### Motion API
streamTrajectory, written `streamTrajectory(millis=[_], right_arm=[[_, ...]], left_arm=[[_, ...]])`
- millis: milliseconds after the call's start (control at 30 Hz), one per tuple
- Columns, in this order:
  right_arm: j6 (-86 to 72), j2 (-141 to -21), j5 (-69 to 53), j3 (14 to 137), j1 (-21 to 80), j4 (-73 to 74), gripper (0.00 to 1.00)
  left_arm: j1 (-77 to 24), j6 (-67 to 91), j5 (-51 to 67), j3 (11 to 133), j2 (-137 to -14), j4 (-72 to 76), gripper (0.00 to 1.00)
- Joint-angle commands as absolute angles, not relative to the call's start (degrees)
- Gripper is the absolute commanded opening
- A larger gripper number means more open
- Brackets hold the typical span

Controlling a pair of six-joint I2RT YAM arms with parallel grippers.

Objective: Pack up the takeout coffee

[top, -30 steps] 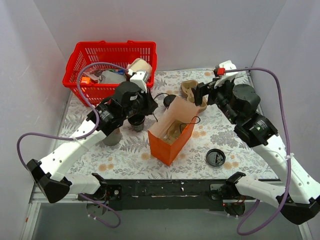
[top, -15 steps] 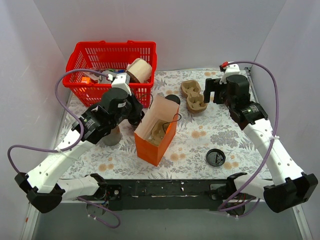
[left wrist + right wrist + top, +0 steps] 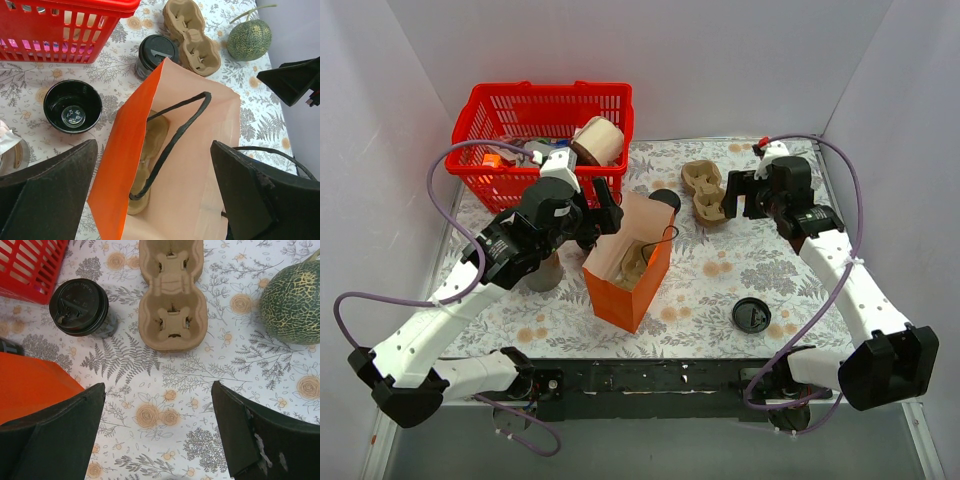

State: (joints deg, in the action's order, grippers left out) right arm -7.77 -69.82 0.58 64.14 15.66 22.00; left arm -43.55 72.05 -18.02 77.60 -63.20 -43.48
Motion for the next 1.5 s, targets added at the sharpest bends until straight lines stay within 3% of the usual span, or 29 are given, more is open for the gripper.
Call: streamTrajectory(millis=[0, 267, 433, 900, 1167, 1467], right_arm=[[-7.6, -70.4, -2.5, 63.3, 15.1, 18.7, 0.95], [-9.8, -72.4, -10.8, 61.7, 14.9, 12.2, 0.98], [-17.8, -80.5, -17.8, 67.0, 15.4, 11.4, 0.94], [-40.9, -92.1, 14.7, 71.9, 30.1, 7.6, 0.87], [-43.8, -99.3, 18.2, 77.1, 31.7, 11.0, 0.82], [-46.1, -101.0, 16.2, 75.9, 32.3, 8.3, 0.68]], left_arm=[[-43.3, 71.6, -18.4, 77.4, -61.3, -44.2, 0.98], [-43.2, 72.9, -19.5, 76.4, -57.0, -45.5, 0.98], [-43.3, 74.5, -21.1, 76.2, -54.8, -47.8, 0.98], [-43.2, 79.8, -22.1, 75.9, -53.2, -52.1, 0.98], [-43.3, 80.3, -21.9, 75.7, -52.9, -53.1, 0.98], [-43.2, 80.6, -21.6, 74.9, -53.1, -53.3, 0.98]])
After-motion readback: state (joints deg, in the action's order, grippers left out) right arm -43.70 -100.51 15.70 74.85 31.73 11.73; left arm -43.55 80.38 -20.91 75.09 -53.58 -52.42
